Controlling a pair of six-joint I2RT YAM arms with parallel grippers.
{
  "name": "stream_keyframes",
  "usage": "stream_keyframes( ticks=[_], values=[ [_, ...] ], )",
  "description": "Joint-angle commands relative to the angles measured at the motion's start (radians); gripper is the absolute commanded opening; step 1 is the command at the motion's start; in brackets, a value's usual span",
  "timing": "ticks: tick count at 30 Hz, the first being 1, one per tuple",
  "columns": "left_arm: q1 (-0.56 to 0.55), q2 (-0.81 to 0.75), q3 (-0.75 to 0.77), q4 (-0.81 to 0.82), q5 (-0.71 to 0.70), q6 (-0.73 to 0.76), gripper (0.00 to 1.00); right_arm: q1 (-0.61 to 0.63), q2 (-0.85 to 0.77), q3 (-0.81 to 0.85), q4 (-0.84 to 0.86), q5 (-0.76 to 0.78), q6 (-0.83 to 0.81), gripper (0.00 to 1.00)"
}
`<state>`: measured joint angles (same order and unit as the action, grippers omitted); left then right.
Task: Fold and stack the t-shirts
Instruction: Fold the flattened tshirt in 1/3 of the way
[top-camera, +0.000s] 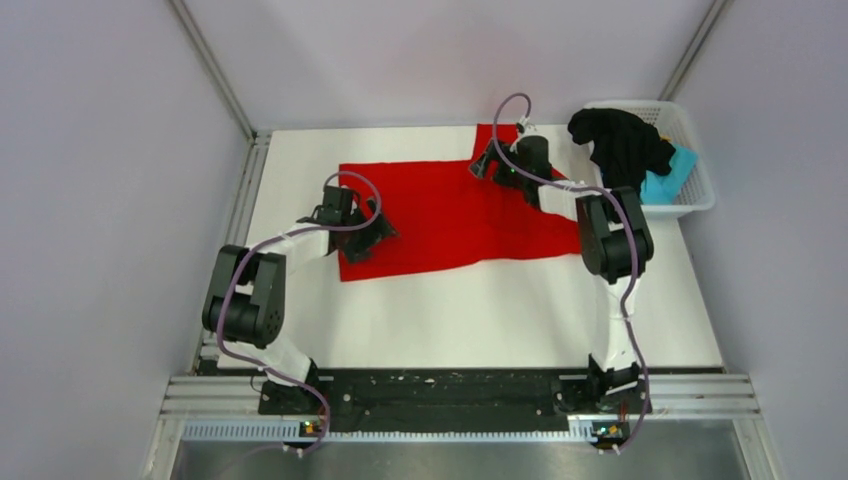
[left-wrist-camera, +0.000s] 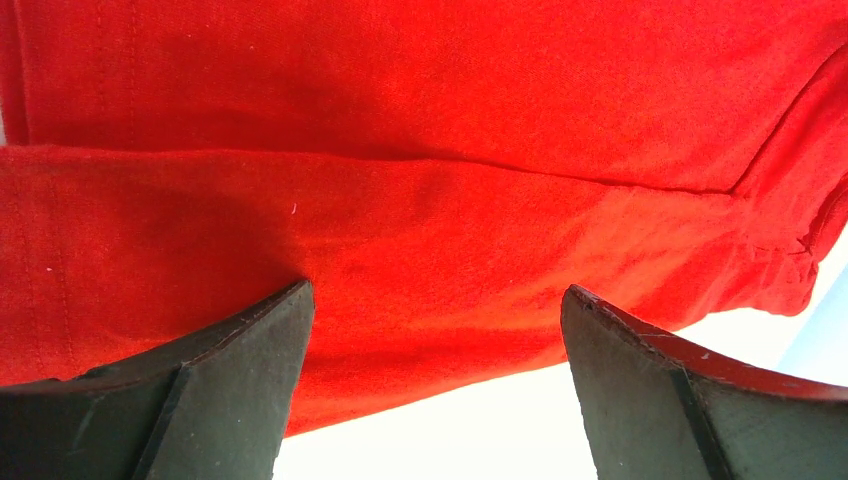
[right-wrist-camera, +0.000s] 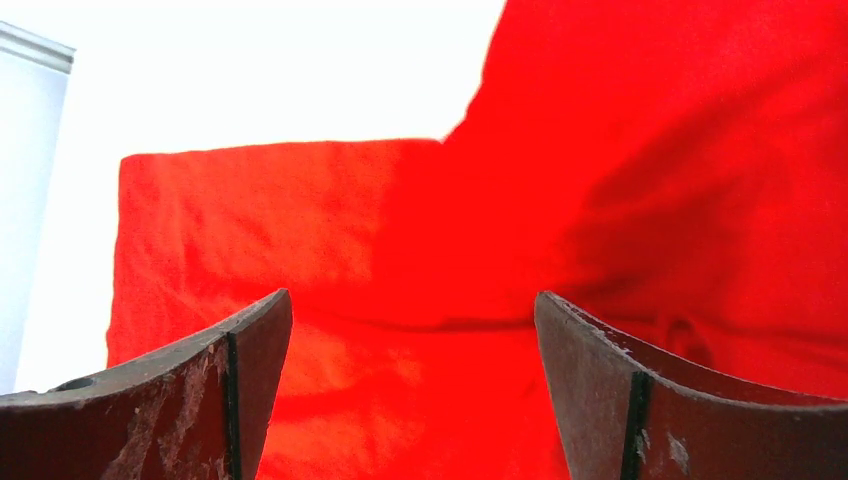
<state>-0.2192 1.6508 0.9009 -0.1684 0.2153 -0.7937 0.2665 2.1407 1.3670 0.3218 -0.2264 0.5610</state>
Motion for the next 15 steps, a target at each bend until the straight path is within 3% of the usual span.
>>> stream_keyframes(
  ticks=[1, 4, 9, 15],
  values=[
    [0.003, -0.024, -0.027, -0.084, -0.086, 0.027, 0.99, 0.03, -0.017, 0.139, -0.027, -0.001, -0.11, 0.89],
    [0.003, -0.037, -0.027, -0.091, -0.099, 0.03, 0.99, 0.036, -0.099, 0.095, -0.078, 0.064, -0.22, 0.9],
    [0.002, -0.041, -0.026, -0.089, -0.096, 0.032, 0.99, 0.033, -0.24, -0.089, -0.112, 0.216, -0.268, 0.93],
    [0.002, -0.04, -0.015, -0.097, -0.091, 0.041, 0.99, 0.024, -0.263, -0.186, -0.115, 0.197, -0.23, 0.93]
  ],
)
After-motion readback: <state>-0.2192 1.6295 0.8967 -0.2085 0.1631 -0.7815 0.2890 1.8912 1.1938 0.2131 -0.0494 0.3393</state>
